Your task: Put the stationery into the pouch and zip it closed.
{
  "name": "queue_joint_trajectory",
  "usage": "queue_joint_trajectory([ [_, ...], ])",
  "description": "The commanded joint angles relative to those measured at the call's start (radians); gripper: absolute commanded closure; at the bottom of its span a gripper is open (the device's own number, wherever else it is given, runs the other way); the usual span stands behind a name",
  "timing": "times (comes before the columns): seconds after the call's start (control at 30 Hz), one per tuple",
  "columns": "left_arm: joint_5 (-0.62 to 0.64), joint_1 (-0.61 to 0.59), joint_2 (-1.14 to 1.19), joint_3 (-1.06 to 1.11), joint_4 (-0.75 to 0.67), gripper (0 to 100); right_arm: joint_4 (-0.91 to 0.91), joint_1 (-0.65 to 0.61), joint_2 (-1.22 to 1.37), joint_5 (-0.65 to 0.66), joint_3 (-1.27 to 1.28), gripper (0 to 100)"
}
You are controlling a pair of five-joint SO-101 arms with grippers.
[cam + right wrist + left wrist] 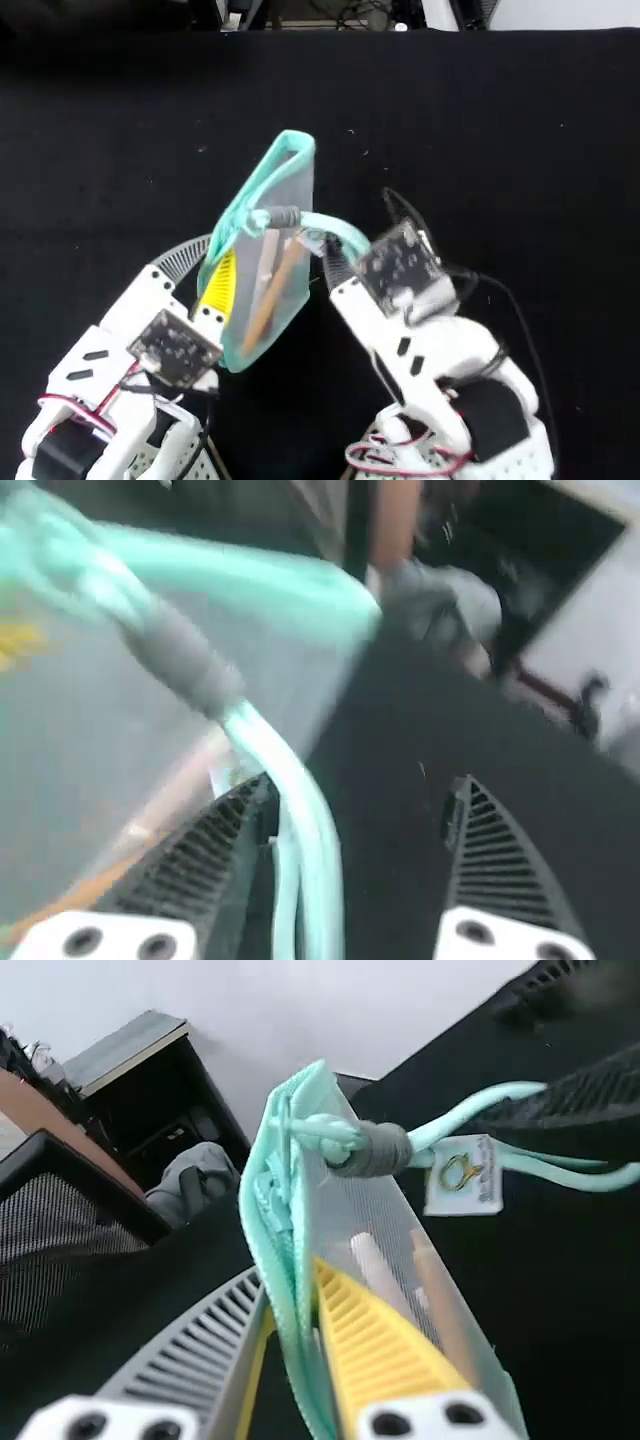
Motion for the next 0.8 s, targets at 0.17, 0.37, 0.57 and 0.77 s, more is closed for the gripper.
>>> queue_joint_trajectory([
  [0.17, -0.038, 0.093, 0.015, 0.039, 0.023, 97, -0.029, -0.137, 0.061, -0.015, 0.004, 72.6],
  [0.37, -0.038, 0.093, 0.015, 0.084, 0.018, 97, -0.104, -0.141, 0.074, -0.100, 0.015, 72.6],
  [0.57, -0.035, 0.093, 0.015, 0.088, 0.018, 97, -0.071, -0.235, -0.012, -0.121, 0.019, 72.6],
  [0.77, -0.003, 0.090, 0.014, 0.168, -0.092, 97, -0.038, -0.310, -0.090, -0.117, 0.039, 72.6],
])
